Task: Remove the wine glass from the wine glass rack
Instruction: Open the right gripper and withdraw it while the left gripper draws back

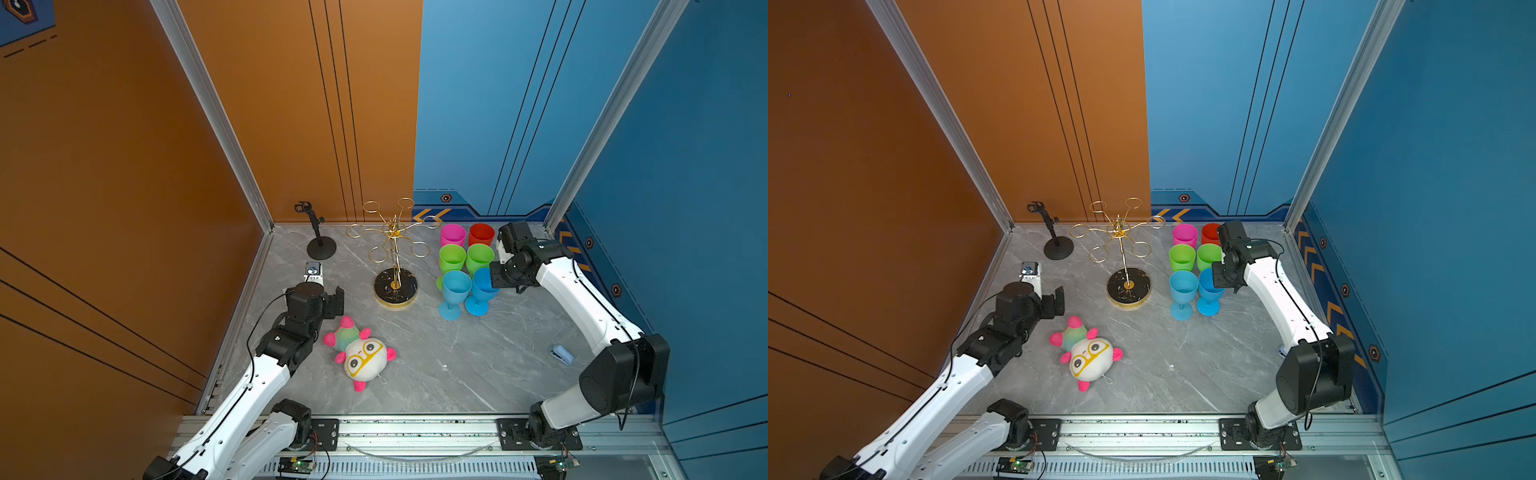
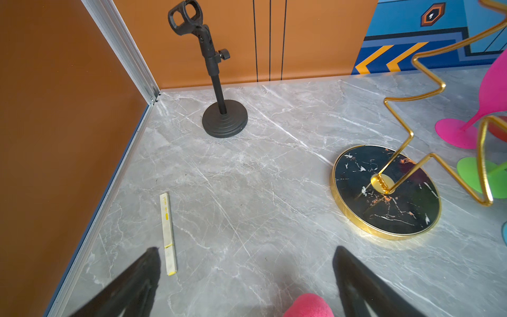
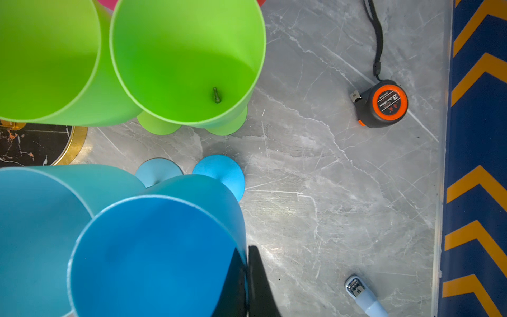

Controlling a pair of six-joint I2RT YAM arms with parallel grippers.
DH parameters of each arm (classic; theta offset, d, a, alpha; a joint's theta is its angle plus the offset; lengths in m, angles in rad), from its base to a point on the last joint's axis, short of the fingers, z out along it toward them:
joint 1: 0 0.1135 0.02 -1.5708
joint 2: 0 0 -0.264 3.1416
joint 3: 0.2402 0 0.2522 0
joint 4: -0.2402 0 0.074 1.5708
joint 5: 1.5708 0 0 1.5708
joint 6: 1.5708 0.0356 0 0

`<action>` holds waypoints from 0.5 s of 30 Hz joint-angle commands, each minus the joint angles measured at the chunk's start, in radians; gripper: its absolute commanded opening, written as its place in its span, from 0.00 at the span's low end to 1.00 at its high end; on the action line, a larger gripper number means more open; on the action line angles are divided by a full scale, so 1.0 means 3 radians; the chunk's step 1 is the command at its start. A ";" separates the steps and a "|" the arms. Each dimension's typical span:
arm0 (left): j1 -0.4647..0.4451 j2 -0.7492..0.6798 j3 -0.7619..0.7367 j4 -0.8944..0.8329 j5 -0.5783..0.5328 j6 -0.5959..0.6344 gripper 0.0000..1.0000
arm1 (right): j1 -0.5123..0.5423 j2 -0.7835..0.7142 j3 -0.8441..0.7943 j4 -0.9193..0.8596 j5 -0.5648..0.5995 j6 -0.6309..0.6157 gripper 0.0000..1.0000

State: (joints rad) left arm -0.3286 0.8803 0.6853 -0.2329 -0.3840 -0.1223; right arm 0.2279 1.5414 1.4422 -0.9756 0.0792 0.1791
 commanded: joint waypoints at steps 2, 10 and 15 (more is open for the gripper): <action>0.0101 0.0062 -0.0059 0.0257 -0.0065 -0.0042 0.98 | -0.0009 0.0065 -0.0046 0.0042 -0.0047 -0.0024 0.00; 0.0188 0.0031 -0.0141 0.0386 -0.0024 -0.0063 0.98 | -0.0017 0.0103 -0.0107 0.0041 0.0034 -0.0039 0.00; 0.0231 0.0058 -0.0176 0.0433 -0.0041 -0.0045 0.98 | -0.0014 0.0129 -0.0094 0.0011 0.0037 -0.0039 0.04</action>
State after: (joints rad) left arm -0.2726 0.9005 0.6476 -0.1268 -0.3859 -0.1291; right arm 0.2279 1.5734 1.4235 -0.9714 0.0799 0.1791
